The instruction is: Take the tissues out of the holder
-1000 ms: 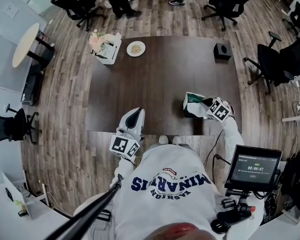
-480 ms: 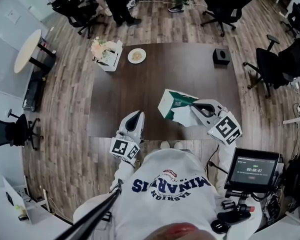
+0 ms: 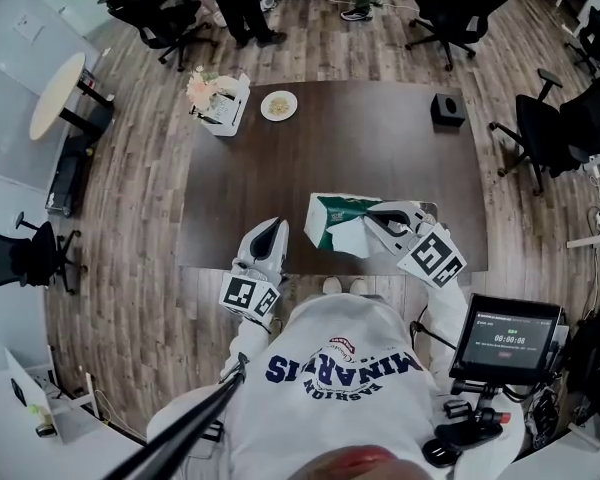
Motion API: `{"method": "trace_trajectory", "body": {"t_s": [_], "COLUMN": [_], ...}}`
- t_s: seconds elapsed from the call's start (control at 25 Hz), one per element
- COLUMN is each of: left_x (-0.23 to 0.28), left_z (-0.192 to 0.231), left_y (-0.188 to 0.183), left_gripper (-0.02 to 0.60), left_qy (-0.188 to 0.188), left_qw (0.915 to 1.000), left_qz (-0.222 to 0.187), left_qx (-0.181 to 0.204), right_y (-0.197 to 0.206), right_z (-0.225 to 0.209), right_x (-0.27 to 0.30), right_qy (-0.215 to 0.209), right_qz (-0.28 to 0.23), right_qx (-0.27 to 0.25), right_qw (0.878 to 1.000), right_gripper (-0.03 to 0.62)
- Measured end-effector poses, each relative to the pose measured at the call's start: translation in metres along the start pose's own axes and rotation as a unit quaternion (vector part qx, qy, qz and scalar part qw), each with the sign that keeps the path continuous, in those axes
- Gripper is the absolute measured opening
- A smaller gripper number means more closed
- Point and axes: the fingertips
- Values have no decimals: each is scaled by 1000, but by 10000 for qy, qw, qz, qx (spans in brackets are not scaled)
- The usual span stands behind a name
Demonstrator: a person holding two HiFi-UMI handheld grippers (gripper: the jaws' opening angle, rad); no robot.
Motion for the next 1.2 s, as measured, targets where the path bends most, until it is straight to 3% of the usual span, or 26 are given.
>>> {"method": "trace_trajectory", "body": {"t_s": [0.32,0.64,0.88,1.2], "left_x": [-9,-25,-30,-41], "left_z": [12,39,43,41], "left_y": [6,17,16,15], "left_gripper": [5,5,5,5], "left_qy": [-245,-445,-499,-610], "left_qw": [9997,9989,9986,9979], "left_qz": [60,132,161,211], "left_qx": [-27,-53,-60,-44], "right_y": [93,181,227,262], "right_z": [-11,-15,-21,-21], "right_x": [76,155,188,212], "right_qy": [-400,-675,-805,-980], "right_qz": [503,1177,1528,2254], "right_qx": [235,141,315,103], "right_qw": [9977,9907,9845,9693], "right_gripper": [5,5,5,5]}}
Point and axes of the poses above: the fingertips, and each gripper's own axes: x forward along the fingers, z to its left, y out of its underside, and after that the axes turned 15 degrees about -y, right-handed
